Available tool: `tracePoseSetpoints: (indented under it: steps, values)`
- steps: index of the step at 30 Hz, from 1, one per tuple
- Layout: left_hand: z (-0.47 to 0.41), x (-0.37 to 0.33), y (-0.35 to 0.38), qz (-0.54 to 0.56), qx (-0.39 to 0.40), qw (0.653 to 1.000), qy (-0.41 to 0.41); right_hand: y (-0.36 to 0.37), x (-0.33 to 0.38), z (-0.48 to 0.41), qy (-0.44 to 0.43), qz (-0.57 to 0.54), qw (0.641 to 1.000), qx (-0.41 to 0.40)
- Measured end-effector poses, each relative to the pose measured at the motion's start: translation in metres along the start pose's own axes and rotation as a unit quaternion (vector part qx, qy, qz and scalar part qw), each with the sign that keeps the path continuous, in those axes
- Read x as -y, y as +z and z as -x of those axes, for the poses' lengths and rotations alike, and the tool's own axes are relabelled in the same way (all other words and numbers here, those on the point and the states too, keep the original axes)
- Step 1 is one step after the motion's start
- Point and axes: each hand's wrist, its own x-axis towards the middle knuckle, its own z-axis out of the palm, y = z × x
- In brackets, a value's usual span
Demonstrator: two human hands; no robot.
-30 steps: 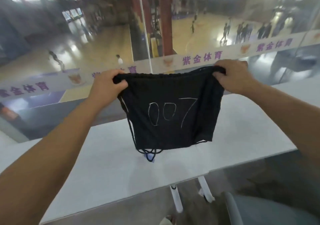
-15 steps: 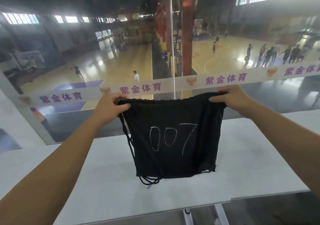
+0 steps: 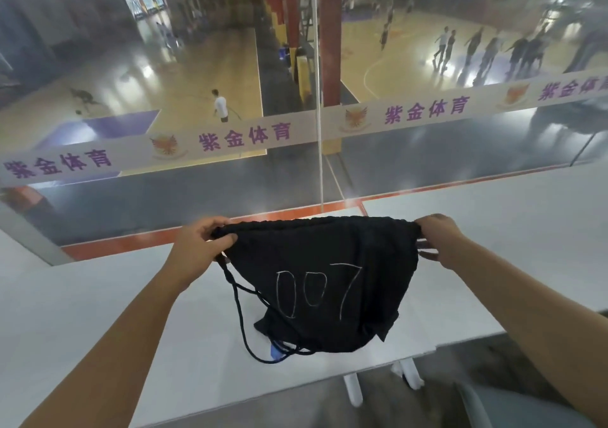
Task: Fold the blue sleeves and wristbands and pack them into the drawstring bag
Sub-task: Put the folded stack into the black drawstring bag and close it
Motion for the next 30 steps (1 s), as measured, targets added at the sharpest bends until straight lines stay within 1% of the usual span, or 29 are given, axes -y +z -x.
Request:
tracePoseSetpoints:
  steps: [2,3,4,6,7,8,9,10,11,13,14,17,19,21,23,26,28,30]
  values:
    - [-0.001,0.001,0.002,0.015,-0.005,1.0,-0.002,-0.006,0.001,0.006,-0.082,0.058,0.993,0.067]
    - [-0.001,0.002,0.002,0.024,-0.01,1.0,-0.007,-0.01,0.001,0.008,-0.118,0.069,0.984,0.111]
    - [-0.002,0.003,0.002,0.027,-0.016,0.999,-0.011,-0.015,0.0,0.01,-0.136,0.052,0.976,0.161]
    - [-0.001,0.006,0.002,0.025,-0.029,0.999,-0.02,-0.028,-0.002,0.013,-0.114,-0.009,0.958,0.262]
    - [-0.001,0.008,0.002,0.024,-0.039,0.999,-0.026,-0.034,-0.004,0.013,-0.094,0.0,0.946,0.31]
    - [-0.001,0.01,0.002,0.019,-0.048,0.998,-0.031,-0.038,-0.006,0.014,-0.088,0.044,0.934,0.343]
    - [0.0,0.012,0.002,0.012,-0.056,0.998,-0.037,-0.04,-0.009,0.017,-0.102,0.105,0.924,0.354]
    - [0.0,0.014,0.002,0.006,-0.06,0.997,-0.042,-0.04,-0.013,0.019,-0.127,0.155,0.918,0.341]
    - [0.0,0.016,0.001,-0.002,-0.059,0.997,-0.051,-0.037,-0.017,0.02,-0.162,0.184,0.92,0.306]
    - [0.0,0.021,-0.001,-0.011,-0.035,0.996,-0.087,-0.029,-0.021,0.022,-0.214,0.168,0.937,0.218]
    - [0.0,0.023,-0.001,-0.01,-0.015,0.994,-0.107,-0.024,-0.022,0.022,-0.231,0.153,0.942,0.189]
    - [-0.001,0.023,-0.004,-0.018,0.008,0.988,-0.151,-0.015,-0.005,0.027,-0.271,0.139,0.939,0.16]
    - [0.0,0.016,-0.012,-0.035,0.022,0.986,-0.161,-0.013,0.015,0.026,-0.28,0.092,0.939,0.177]
    - [-0.001,0.009,-0.025,0.003,0.055,0.986,-0.157,-0.012,0.037,0.023,-0.269,0.045,0.945,0.182]
    - [-0.003,0.007,-0.04,0.05,0.091,0.982,-0.159,-0.009,0.054,0.017,-0.256,-0.003,0.953,0.165]
    - [-0.007,0.005,-0.056,0.148,0.126,0.969,-0.155,-0.004,0.073,0.014,-0.293,-0.043,0.948,0.114]
    - [-0.012,-0.001,-0.063,0.206,0.133,0.96,-0.137,-0.002,0.088,0.019,-0.32,-0.05,0.94,0.109]
    - [-0.015,-0.014,-0.07,0.238,0.127,0.956,-0.115,0.0,0.106,0.025,-0.341,-0.045,0.934,0.096]
